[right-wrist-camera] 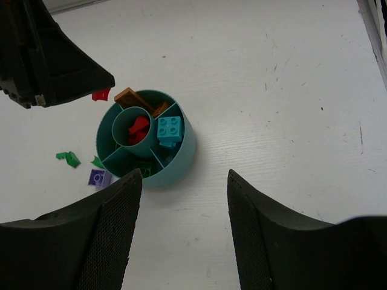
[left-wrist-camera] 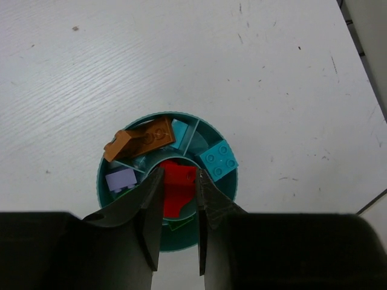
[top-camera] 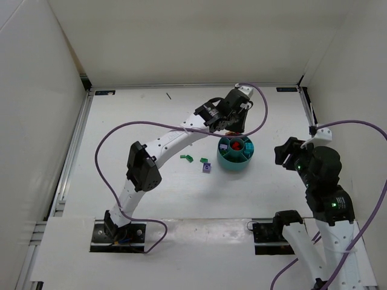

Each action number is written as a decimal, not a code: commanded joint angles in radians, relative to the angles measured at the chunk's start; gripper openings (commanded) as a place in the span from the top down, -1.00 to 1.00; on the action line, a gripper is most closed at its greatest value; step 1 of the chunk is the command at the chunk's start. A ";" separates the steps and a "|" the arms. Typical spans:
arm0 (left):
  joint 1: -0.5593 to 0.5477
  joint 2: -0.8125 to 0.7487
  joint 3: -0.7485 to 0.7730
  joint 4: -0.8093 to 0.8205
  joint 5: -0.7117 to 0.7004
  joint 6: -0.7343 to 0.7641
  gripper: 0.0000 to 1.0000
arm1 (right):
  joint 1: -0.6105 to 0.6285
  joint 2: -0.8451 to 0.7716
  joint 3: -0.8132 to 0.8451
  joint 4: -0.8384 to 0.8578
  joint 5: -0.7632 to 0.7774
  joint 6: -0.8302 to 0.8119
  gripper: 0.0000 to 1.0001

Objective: Sort the legos into containers by color

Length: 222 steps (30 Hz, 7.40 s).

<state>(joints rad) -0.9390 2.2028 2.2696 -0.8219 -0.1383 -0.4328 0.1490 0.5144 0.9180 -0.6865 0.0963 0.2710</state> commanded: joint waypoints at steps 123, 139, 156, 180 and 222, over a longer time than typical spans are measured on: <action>0.687 -0.833 -0.803 -0.089 0.101 0.051 -0.99 | 0.489 0.879 0.403 0.173 -0.164 -0.139 0.53; 0.789 -0.732 -0.674 -0.079 0.229 0.106 -0.99 | 0.399 0.979 0.567 -0.093 -0.199 -0.245 0.48; 0.821 -0.615 -0.611 -0.033 0.335 0.135 -0.99 | 0.419 1.113 0.552 -0.077 -0.112 -0.211 0.34; 0.822 -0.566 -0.585 -0.085 0.385 0.134 -0.99 | 0.438 1.081 0.518 -0.002 0.003 -0.220 -0.09; 0.646 -0.925 -1.202 -0.111 0.217 -0.096 -0.99 | 0.689 1.302 0.518 0.337 -0.190 -0.503 -0.12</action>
<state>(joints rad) -0.2867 1.3437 1.0897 -0.9218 0.1158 -0.5030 0.8398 1.7626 1.3853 -0.4267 -0.0841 -0.2173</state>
